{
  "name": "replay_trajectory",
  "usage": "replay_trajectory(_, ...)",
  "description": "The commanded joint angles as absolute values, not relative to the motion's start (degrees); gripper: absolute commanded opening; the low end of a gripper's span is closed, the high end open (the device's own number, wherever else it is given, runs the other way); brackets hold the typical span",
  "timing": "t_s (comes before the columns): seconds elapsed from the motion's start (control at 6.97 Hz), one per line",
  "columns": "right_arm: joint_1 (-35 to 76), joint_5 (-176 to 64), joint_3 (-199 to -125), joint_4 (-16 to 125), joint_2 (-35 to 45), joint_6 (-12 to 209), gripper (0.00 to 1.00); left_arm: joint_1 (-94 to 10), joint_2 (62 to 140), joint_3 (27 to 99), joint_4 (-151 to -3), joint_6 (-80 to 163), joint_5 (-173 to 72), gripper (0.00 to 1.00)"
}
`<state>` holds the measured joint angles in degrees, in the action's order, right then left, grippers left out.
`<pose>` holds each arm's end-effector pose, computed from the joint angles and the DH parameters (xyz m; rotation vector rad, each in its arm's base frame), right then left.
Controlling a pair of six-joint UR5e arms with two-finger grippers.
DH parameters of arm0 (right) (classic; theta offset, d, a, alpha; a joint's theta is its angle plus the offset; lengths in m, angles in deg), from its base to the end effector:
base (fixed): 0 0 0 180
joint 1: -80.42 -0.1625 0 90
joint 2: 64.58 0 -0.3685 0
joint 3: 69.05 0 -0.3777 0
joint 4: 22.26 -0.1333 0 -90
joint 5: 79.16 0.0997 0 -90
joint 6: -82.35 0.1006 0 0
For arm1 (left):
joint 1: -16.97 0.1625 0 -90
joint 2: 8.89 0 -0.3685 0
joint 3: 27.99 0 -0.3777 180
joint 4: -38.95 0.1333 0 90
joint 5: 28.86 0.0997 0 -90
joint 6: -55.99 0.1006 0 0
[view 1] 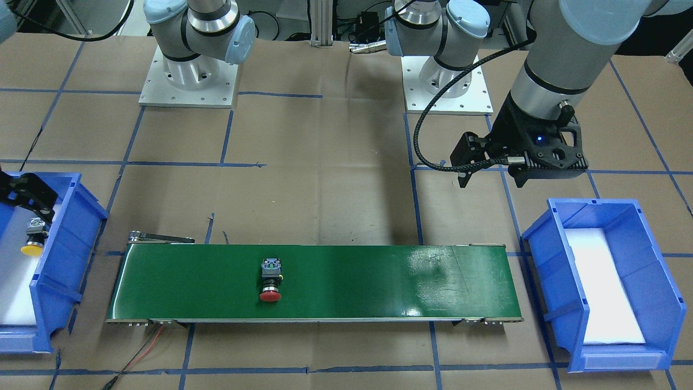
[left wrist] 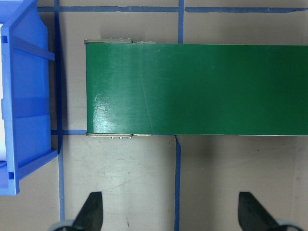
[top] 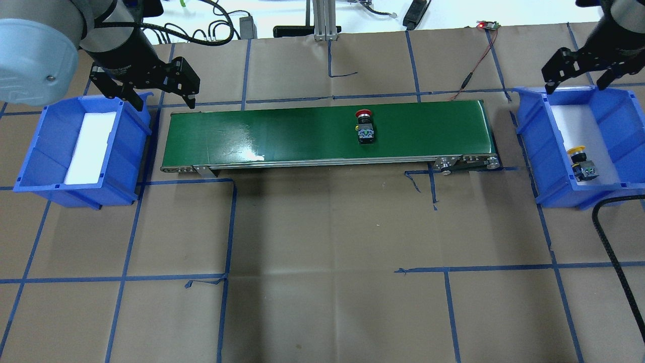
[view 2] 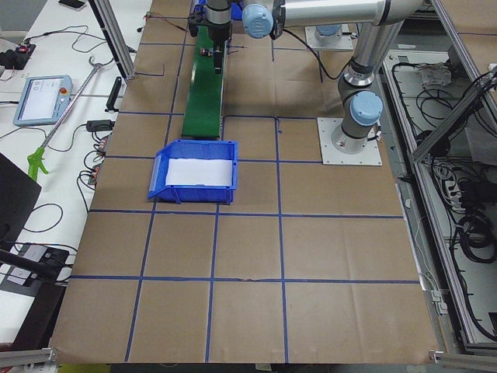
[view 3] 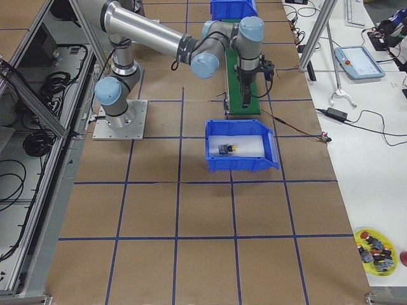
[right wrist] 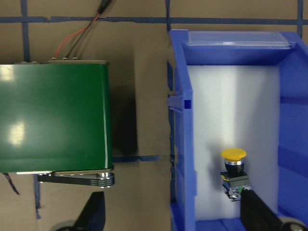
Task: Transport two buttons from left to right
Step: 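Open the right gripper to drop the yellow button in the bin, then move the right gripper to the red button on the belt and grasp it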
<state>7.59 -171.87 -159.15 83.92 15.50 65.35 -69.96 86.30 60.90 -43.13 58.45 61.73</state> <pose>-0.0382 -0.5590 0.3706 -0.0084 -3.0618 0.1362 -0.1044 -0.5226 0.4089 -0.0172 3.1263 -0.1039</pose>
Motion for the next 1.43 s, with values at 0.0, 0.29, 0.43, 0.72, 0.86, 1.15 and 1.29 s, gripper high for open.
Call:
replay_trajectory(0.0, -4.3, -171.9, -159.0, 83.9, 17.4, 76.0, 1.00, -70.0, 86.2, 61.0, -43.1, 58.4, 61.7, 1.00)
replay_trajectory(0.29, -11.7, -169.7, -159.1, 84.5, 16.1, 84.8, 1.00, -70.0, 86.2, 60.9, -43.1, 58.4, 61.6, 1.00)
replay_trajectory(0.43, -11.9, -162.7, -159.7, 84.9, 15.0, 85.3, 1.00, -70.0, 86.3, 60.9, -43.1, 58.4, 61.7, 1.00)
replay_trajectory(0.72, -12.0, -162.7, -161.3, 84.9, 10.9, 85.2, 1.00, -70.0, 86.1, 61.0, -43.1, 58.4, 61.6, 1.00)
replay_trajectory(0.86, -11.9, -162.8, -161.4, 85.0, 8.6, 85.3, 0.99, -70.0, 86.1, 60.9, -43.1, 58.4, 61.6, 1.00)
replay_trajectory(1.15, -11.9, -162.9, -160.5, 85.8, 4.3, 85.4, 0.98, -70.0, 86.1, 60.9, -43.1, 58.4, 61.6, 1.00)
replay_trajectory(1.29, -12.0, -162.9, -159.9, 86.5, 2.6, 85.5, 0.96, -70.0, 86.0, 60.9, -43.1, 58.4, 61.6, 1.00)
